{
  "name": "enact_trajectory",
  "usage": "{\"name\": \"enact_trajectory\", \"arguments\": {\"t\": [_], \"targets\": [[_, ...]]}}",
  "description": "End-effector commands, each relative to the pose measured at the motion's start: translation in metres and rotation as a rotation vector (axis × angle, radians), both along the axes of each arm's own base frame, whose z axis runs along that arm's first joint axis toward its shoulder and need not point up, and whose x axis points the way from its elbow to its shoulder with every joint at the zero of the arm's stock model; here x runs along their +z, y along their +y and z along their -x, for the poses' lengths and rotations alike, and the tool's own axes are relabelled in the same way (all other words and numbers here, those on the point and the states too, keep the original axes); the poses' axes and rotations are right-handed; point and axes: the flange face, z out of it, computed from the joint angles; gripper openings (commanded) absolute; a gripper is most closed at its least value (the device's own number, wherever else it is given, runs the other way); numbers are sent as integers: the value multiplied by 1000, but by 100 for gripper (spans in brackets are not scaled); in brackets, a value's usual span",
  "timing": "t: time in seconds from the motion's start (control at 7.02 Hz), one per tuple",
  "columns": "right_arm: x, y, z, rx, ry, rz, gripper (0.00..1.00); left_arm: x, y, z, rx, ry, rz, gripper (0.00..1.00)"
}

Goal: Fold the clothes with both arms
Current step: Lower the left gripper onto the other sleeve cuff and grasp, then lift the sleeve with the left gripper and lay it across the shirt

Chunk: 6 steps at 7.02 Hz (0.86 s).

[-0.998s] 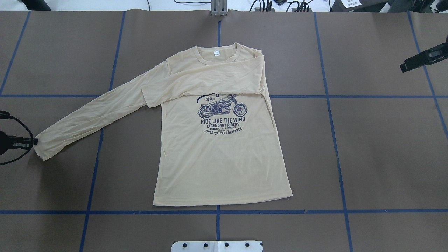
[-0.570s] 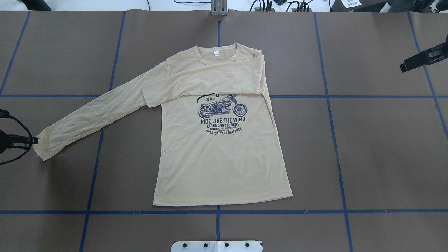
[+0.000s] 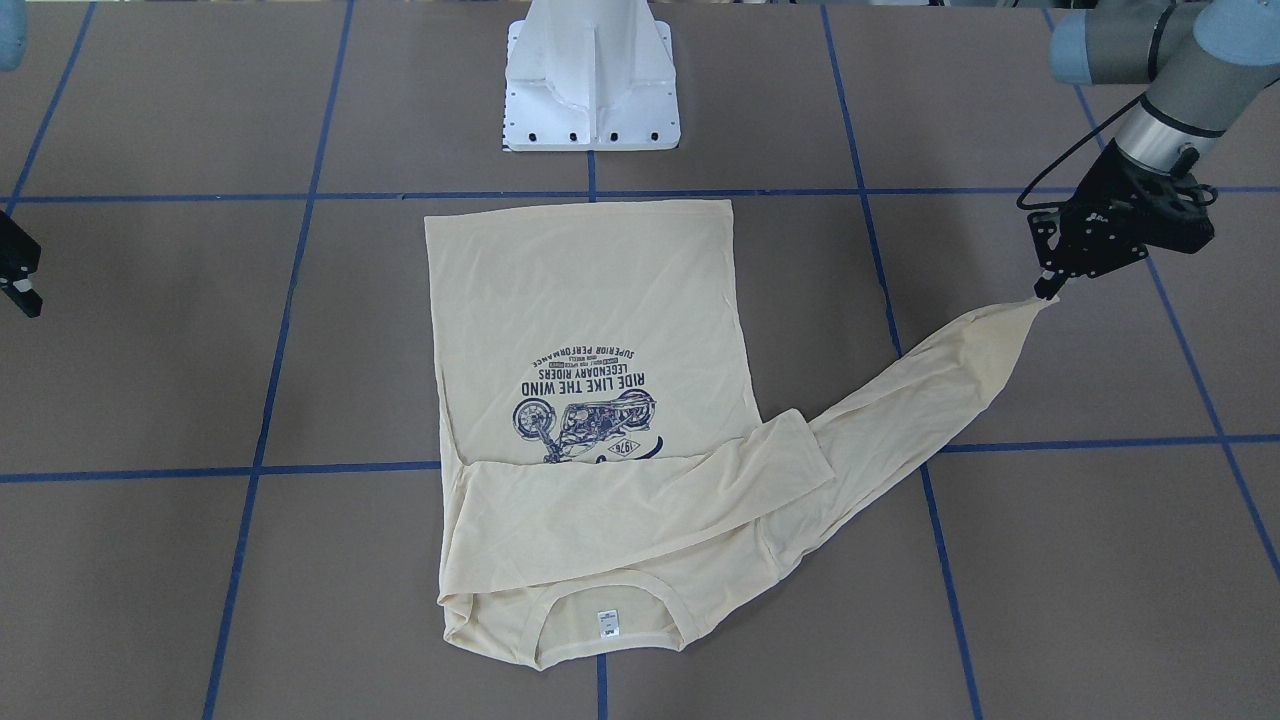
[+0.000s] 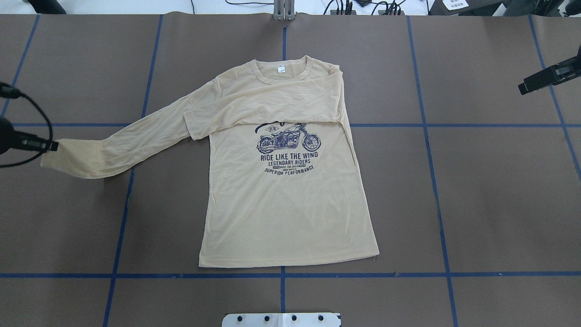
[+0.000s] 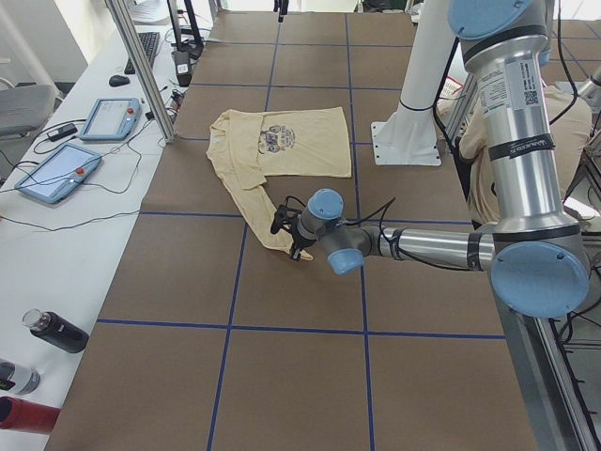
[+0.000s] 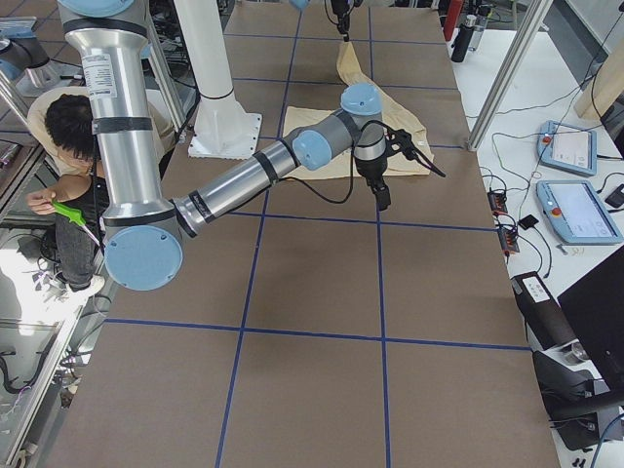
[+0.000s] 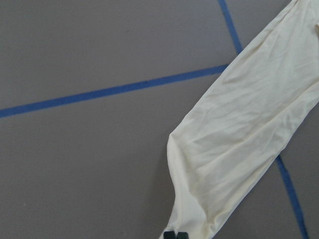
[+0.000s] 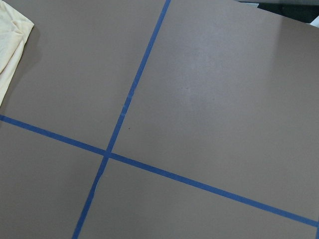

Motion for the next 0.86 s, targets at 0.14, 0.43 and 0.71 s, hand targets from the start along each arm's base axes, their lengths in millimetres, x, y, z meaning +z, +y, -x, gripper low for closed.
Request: {"name": "enact_trajectory", "arguments": {"t": [0.14,0.43,0.71], "targets": [[0,0,0,3,-1,4,100,-205,-68,-36,-8,-70,86,0],[0,0,0,5,0,5,100,-267,-119,-90,-80,-24,185,0],[1,-1,1,5,0,6,100,-363,-176,-190,-138,2,334,0]]}}
